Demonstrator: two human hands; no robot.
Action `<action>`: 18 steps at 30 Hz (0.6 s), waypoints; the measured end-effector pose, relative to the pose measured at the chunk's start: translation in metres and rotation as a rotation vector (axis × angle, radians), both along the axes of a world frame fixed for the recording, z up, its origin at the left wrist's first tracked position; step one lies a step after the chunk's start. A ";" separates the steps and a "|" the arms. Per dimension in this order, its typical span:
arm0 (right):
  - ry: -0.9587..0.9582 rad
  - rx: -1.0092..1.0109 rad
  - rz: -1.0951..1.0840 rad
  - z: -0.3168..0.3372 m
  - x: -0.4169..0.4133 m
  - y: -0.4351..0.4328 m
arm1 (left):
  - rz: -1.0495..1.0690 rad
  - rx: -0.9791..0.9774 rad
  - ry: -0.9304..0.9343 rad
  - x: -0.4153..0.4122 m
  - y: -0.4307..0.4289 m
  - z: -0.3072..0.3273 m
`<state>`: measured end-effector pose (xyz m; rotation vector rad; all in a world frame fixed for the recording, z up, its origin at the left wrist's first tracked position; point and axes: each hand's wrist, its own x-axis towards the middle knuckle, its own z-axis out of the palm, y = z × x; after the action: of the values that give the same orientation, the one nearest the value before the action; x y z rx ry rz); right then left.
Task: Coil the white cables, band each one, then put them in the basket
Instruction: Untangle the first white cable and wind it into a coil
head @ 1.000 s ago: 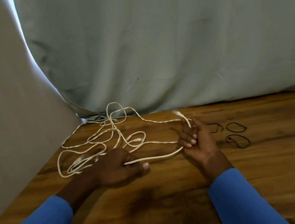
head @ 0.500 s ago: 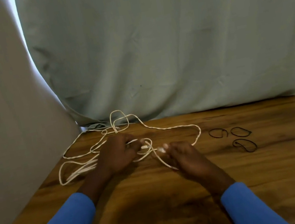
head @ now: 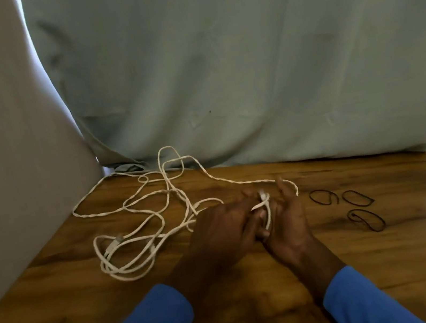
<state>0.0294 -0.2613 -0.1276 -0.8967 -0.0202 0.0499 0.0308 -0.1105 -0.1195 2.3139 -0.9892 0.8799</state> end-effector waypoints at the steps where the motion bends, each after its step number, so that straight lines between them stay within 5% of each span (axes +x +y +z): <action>1: 0.033 -0.005 -0.060 -0.001 0.002 0.000 | -0.007 0.069 0.003 -0.001 -0.002 0.000; 7: 0.150 0.089 -0.438 -0.002 0.014 -0.015 | 0.204 0.372 0.152 -0.021 0.030 0.032; 15: 0.216 0.224 -0.691 -0.001 0.024 -0.047 | 0.260 0.207 0.315 -0.039 0.186 0.126; 18: 0.129 0.188 -0.673 0.003 0.021 -0.036 | 0.301 0.191 0.209 -0.037 0.208 0.144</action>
<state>0.0501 -0.2977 -0.1245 -0.6746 0.3913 -0.5141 -0.0066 0.0980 0.0248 2.7013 -0.6722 0.6579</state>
